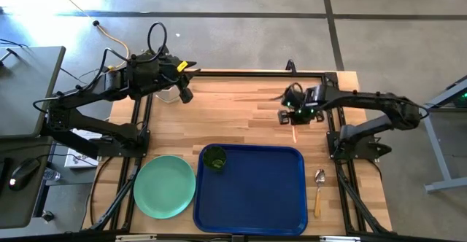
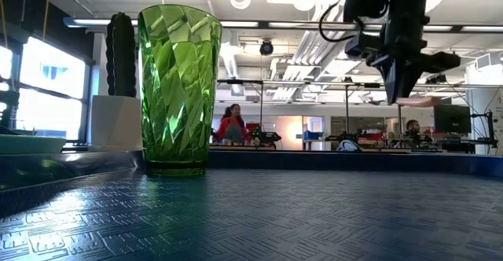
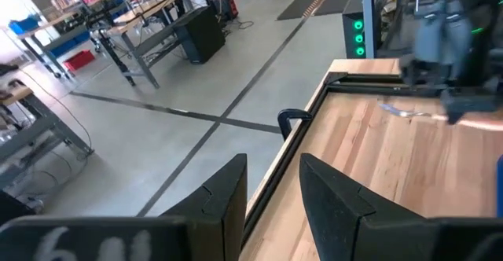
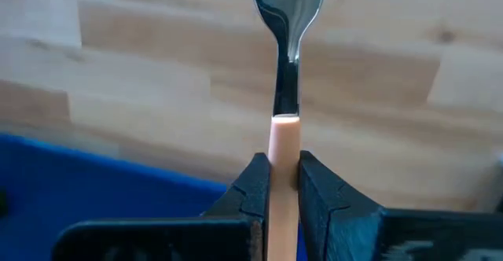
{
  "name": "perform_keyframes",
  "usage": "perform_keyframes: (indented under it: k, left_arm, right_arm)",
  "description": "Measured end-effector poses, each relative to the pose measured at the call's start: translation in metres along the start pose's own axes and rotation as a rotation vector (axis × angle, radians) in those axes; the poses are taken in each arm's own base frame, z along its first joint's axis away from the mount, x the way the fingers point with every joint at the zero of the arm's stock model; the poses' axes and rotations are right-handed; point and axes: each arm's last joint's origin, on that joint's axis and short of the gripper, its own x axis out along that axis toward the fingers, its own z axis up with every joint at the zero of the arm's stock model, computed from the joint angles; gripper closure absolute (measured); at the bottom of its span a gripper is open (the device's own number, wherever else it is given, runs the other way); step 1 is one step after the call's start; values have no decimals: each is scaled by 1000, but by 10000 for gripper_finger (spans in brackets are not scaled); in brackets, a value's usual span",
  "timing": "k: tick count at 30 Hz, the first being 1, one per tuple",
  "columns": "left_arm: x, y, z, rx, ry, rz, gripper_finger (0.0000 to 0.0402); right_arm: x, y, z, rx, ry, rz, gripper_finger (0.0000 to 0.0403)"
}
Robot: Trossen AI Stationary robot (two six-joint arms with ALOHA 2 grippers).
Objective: Pick and place plate/cup/fork/spoon on tray
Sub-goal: Put the orange fork to the right of the green glass on the blue tray
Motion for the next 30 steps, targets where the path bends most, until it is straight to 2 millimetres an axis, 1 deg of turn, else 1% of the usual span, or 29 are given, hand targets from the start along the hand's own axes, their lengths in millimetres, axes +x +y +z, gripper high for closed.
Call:
perform_keyframes:
  k: [8,14,19,23,30]
  left_arm:
    - [0,0,0,37,0,0,295]
    - [0,0,0,80,0,0,296]
    - [0,0,0,88,0,0,296]
    - [0,0,0,86,-1,1,295]
    - [0,0,0,76,-1,4,296]
  right_arm:
    - [1,15,-52,111,-18,-9,385]
    - [1,18,-87,191,-26,0,385]
    - [0,18,-110,233,-1,15,385]
    - [5,22,-127,241,18,18,386]
    - [23,35,-161,221,73,64,386]
